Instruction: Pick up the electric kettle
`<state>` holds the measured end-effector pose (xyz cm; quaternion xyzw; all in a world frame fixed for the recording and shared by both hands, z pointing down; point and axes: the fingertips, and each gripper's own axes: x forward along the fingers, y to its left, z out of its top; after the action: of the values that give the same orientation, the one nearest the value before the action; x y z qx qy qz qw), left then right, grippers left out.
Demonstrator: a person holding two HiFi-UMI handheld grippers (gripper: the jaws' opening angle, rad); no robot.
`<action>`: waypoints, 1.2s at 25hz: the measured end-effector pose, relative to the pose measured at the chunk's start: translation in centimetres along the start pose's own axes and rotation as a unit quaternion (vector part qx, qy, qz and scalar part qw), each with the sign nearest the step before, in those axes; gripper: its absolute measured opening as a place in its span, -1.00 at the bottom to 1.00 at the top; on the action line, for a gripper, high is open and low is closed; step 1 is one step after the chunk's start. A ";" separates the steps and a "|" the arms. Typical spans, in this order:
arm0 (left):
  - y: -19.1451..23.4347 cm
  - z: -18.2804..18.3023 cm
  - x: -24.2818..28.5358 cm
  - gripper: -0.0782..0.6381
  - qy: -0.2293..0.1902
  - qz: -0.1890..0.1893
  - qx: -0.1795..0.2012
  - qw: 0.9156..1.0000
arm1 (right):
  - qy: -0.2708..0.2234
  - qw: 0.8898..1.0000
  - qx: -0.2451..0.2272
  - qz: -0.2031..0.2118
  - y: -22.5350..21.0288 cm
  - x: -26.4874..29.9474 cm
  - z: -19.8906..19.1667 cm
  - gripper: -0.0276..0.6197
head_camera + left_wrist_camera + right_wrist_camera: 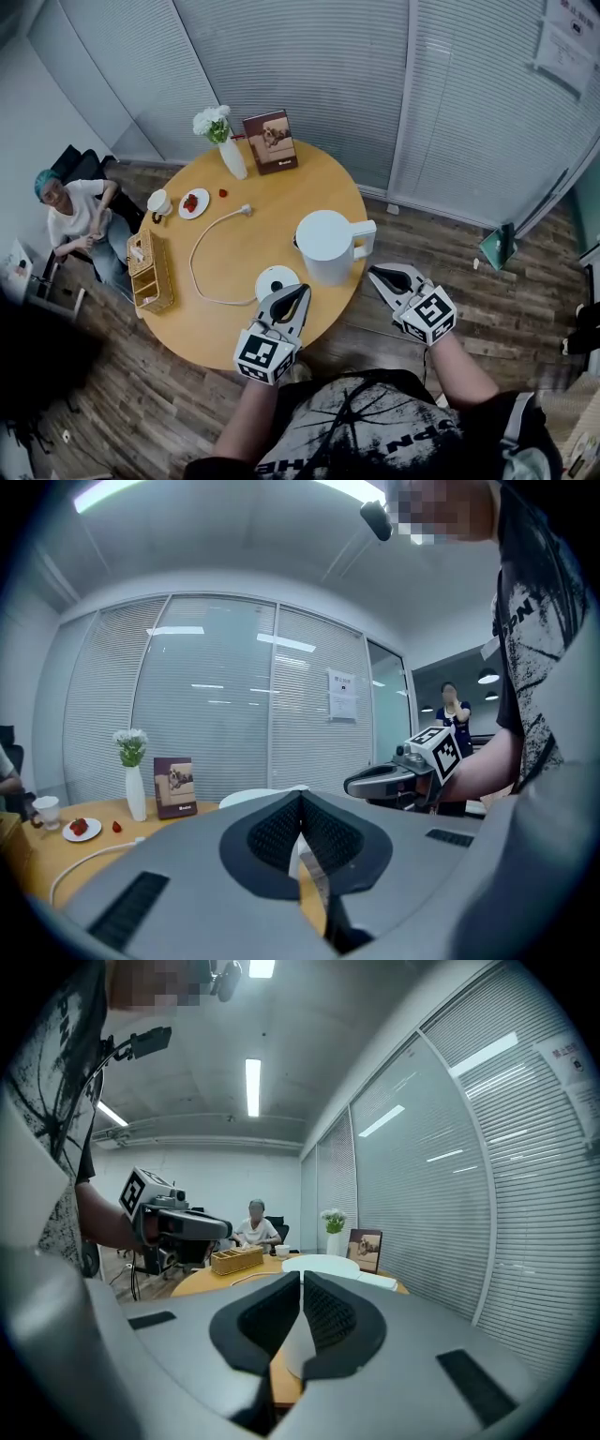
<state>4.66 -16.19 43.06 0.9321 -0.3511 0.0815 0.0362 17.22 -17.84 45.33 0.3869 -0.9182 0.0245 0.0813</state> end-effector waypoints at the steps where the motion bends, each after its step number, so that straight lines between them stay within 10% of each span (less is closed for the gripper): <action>1: -0.1 0.0 0.1 -0.79 -0.001 0.000 -0.001 1.000 | 0.000 1.000 0.001 0.001 0.0 0.0 0.0 -0.83; 30: -0.9 -0.4 0.6 -0.79 -0.002 0.000 -0.013 1.000 | 0.003 1.000 -0.022 0.017 1.1 -0.7 -0.4 -0.85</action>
<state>5.64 -15.83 43.53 0.9315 -0.3526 0.0747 0.0479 16.96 -16.54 45.64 0.3689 -0.9249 0.0070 0.0919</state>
